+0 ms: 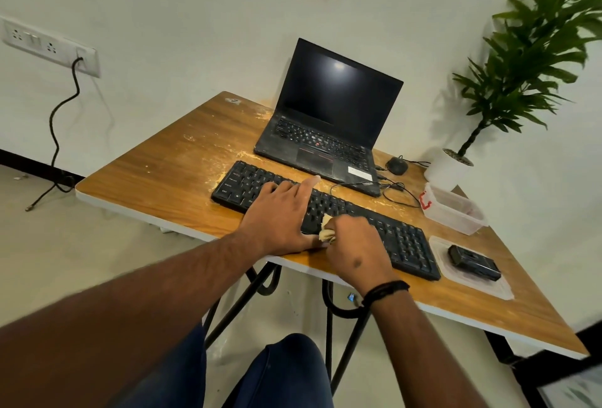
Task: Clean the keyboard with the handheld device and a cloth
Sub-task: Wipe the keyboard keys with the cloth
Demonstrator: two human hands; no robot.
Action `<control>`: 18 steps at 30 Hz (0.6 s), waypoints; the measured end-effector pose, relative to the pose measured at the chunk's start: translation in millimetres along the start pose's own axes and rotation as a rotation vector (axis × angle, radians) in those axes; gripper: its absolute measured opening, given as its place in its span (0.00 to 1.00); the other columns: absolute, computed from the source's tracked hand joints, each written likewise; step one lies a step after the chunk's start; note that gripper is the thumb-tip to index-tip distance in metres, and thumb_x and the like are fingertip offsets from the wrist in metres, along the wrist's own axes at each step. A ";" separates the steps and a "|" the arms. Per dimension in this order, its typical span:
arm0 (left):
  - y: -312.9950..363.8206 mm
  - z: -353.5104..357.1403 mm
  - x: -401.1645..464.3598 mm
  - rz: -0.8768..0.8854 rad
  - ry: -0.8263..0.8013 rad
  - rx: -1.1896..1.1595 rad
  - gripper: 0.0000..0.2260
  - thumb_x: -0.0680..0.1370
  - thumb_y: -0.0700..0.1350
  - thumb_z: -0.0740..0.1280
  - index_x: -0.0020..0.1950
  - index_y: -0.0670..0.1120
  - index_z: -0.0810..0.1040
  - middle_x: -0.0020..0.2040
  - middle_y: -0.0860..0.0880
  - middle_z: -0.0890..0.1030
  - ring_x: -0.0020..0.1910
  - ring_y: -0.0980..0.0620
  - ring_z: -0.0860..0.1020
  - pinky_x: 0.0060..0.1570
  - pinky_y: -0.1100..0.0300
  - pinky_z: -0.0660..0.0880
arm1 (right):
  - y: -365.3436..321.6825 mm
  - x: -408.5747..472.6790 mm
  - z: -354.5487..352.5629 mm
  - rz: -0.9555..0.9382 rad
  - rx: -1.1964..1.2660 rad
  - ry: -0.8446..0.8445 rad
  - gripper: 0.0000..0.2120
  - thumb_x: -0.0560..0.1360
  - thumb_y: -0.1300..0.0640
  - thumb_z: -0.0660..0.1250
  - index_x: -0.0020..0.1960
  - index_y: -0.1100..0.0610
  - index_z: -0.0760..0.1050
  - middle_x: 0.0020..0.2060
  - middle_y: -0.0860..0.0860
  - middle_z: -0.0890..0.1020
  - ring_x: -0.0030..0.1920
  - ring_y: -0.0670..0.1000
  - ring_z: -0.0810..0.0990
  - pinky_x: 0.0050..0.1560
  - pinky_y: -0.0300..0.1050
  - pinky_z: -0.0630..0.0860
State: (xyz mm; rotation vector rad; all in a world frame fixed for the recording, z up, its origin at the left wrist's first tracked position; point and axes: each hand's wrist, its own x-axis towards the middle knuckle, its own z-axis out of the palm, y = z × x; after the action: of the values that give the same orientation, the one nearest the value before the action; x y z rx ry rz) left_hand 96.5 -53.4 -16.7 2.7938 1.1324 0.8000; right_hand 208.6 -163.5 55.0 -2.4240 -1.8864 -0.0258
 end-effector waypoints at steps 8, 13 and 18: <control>2.4 -1.5 -0.8 -0.011 -0.006 0.024 0.52 0.69 0.77 0.61 0.82 0.48 0.48 0.70 0.48 0.73 0.68 0.48 0.71 0.72 0.46 0.63 | 4.9 26.3 -3.2 0.154 0.002 0.120 0.08 0.77 0.61 0.66 0.56 0.58 0.77 0.54 0.56 0.81 0.54 0.56 0.79 0.55 0.50 0.78; -2.8 3.2 1.5 0.008 0.003 0.012 0.51 0.69 0.72 0.62 0.81 0.48 0.45 0.69 0.49 0.75 0.67 0.48 0.71 0.71 0.44 0.64 | -17.0 16.2 13.6 0.010 -0.084 0.081 0.07 0.78 0.62 0.64 0.55 0.59 0.77 0.54 0.56 0.79 0.54 0.56 0.78 0.53 0.48 0.76; -0.7 1.7 1.1 -0.004 0.007 0.008 0.53 0.68 0.78 0.60 0.82 0.48 0.47 0.70 0.48 0.74 0.68 0.47 0.71 0.72 0.44 0.64 | 7.1 29.0 -4.5 -0.005 0.023 0.161 0.14 0.76 0.65 0.65 0.60 0.57 0.78 0.55 0.55 0.81 0.56 0.54 0.78 0.58 0.48 0.76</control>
State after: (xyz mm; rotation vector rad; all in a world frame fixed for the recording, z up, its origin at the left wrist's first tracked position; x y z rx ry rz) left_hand 97.6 -51.9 -17.8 2.7957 1.1447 0.8075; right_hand 222.8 -137.4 60.8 -2.3253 -1.8132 -0.1921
